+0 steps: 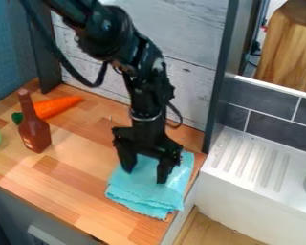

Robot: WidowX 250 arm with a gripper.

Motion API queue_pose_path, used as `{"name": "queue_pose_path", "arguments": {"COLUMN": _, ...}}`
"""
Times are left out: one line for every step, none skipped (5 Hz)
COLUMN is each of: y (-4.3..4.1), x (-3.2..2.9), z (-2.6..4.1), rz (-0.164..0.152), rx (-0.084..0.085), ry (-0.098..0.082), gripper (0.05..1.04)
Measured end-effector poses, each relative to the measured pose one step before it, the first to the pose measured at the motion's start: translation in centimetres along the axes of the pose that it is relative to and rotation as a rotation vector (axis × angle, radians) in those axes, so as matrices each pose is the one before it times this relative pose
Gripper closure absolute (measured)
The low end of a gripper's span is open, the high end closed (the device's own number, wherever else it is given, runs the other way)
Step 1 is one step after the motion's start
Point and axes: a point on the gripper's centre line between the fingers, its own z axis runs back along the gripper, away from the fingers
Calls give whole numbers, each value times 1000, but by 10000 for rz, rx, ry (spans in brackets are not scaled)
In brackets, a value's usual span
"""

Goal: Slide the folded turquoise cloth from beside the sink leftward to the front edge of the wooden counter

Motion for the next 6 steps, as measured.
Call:
{"name": "queue_pose_path", "arguments": {"y": 81, "x": -209, "z": -909, "rz": 107, "rx": 24, "ry": 228, "gripper": 83}}
{"name": "queue_pose_path", "arguments": {"y": 371, "x": -13, "z": -413, "rz": 173, "rx": 105, "ry": 135, "gripper": 83}}
{"name": "queue_pose_path", "arguments": {"y": 2783, "x": -736, "z": 14, "rz": 573, "rx": 857, "ry": 412, "gripper": 83}}
{"name": "queue_pose_path", "arguments": {"y": 2644, "x": -636, "z": -188, "rz": 290, "rx": 679, "ry": 457, "gripper": 83}}
{"name": "queue_pose_path", "arguments": {"y": 3203, "x": -1140, "z": -727, "rz": 820, "rx": 147, "ry": 615, "gripper": 83}}
{"name": "queue_pose_path", "arguments": {"y": 2328, "x": -1121, "z": -897, "rz": 505, "rx": -49, "ry": 587, "gripper": 83}}
